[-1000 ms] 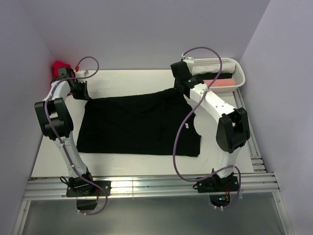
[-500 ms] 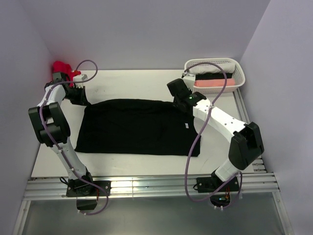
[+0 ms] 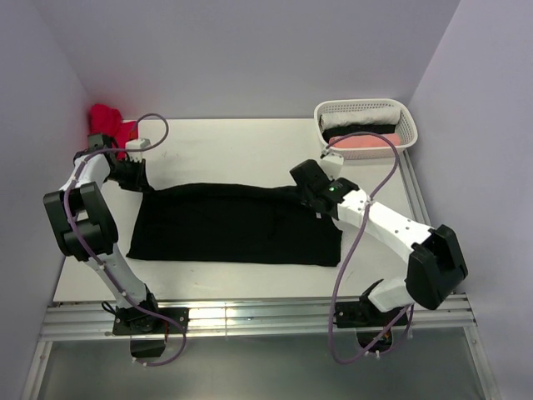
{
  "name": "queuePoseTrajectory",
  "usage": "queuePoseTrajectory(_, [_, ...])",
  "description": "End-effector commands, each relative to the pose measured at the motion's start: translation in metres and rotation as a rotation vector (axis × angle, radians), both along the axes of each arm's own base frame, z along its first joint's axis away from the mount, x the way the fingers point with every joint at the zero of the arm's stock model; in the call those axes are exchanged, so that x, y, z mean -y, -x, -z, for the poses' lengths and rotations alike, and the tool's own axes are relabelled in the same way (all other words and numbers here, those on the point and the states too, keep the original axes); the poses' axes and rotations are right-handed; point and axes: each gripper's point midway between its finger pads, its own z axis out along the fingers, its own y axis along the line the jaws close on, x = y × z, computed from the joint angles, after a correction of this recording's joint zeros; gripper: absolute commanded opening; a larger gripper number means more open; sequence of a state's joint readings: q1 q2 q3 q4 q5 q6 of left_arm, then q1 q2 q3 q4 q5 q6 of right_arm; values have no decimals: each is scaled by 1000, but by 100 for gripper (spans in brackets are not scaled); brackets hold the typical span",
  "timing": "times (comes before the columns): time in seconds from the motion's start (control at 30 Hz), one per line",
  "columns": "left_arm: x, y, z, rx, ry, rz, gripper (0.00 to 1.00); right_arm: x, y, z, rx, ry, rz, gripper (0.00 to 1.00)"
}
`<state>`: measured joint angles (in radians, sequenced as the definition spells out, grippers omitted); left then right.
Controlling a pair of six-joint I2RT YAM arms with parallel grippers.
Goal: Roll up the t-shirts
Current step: Fold the tshirt
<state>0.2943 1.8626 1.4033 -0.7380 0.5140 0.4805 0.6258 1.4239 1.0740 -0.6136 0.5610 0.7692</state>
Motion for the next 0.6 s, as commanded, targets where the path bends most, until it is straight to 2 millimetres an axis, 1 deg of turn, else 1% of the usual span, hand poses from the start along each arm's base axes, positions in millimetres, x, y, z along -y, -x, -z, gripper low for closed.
queuePoseTrajectory(0.0, [-12, -2, -13, 60, -41, -2, 0, 11, 13, -7, 40, -28, 59, 0])
queuePoseTrajectory(0.03, [-13, -1, -13, 63, -42, -5, 0, 13, 16, -8, 43, -38, 60, 0])
queuePoseTrajectory(0.07, [-16, -2, -13, 67, -51, -12, 0, 15, 21, -1, 31, -37, 61, 0])
queuePoseTrajectory(0.13, [-19, -1, -13, 69, -58, -18, 0, 16, 26, 1, 34, -59, 68, 0])
queuePoseTrajectory(0.17, [-20, -1, -12, 68, -60, -20, 0, 18, 31, 7, 25, -56, 69, 0])
queuePoseTrajectory(0.2, [-20, 0, -12, 64, -57, -20, 0, 18, 32, 6, 30, -73, 71, 0])
queuePoseTrajectory(0.23, [-19, 1, -11, 65, -55, -16, 2, 19, 35, 10, 23, -73, 72, 0])
queuePoseTrajectory(0.33, [-18, 5, -8, 54, -50, -10, 16, 17, 39, 16, 16, -89, 68, 0])
queuePoseTrajectory(0.43, [-18, 10, -3, 48, -51, -6, 26, 16, 43, 29, -9, -87, 68, 0])
queuePoseTrajectory(0.47, [-17, 12, -3, 45, -49, -5, 31, 15, 43, 30, -10, -92, 73, 0])
queuePoseTrajectory(0.57, [-17, 14, -3, 43, -47, -10, 36, 12, 43, 36, -19, -93, 68, 0])
